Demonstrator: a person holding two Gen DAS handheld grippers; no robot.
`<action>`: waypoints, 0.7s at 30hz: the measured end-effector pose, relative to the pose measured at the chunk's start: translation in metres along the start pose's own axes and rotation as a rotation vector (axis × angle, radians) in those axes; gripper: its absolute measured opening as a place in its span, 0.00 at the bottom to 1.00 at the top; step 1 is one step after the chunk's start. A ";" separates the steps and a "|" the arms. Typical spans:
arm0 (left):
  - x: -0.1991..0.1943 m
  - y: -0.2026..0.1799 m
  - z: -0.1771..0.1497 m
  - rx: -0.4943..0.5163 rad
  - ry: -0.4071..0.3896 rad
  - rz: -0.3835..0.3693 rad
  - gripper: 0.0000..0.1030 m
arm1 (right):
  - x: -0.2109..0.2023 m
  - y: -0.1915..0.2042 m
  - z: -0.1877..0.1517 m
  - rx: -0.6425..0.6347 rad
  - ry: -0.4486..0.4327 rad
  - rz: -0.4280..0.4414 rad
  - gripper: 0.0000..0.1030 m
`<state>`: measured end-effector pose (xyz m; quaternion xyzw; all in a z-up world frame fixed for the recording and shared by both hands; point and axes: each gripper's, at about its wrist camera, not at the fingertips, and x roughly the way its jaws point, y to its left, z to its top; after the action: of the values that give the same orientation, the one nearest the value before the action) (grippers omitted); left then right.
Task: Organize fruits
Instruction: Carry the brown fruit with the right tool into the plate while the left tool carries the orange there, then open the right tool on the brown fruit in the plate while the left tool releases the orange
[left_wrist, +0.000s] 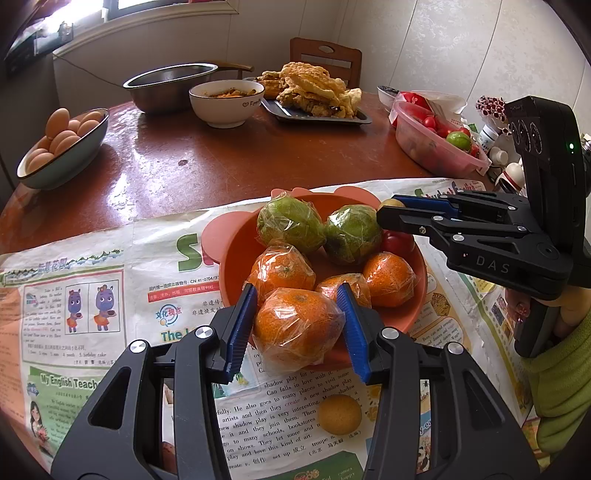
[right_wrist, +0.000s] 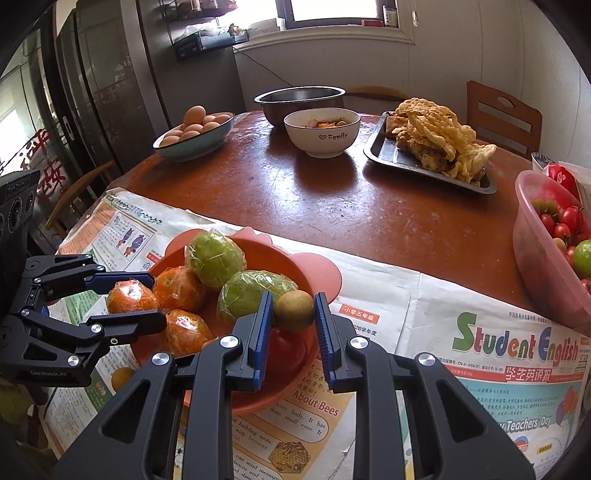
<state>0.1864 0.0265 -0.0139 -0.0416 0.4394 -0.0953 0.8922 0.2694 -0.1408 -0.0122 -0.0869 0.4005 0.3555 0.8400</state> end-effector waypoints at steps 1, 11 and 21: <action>0.000 0.000 0.000 -0.001 0.001 0.000 0.36 | 0.000 0.000 0.000 0.000 0.000 -0.002 0.23; 0.000 -0.001 0.001 0.001 0.003 0.002 0.36 | -0.003 -0.002 -0.001 0.008 -0.011 -0.013 0.36; -0.001 0.001 0.000 -0.003 0.002 0.005 0.43 | -0.011 -0.003 -0.004 0.009 -0.015 -0.033 0.47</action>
<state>0.1861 0.0274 -0.0132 -0.0419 0.4406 -0.0925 0.8920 0.2646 -0.1506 -0.0074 -0.0870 0.3944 0.3407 0.8490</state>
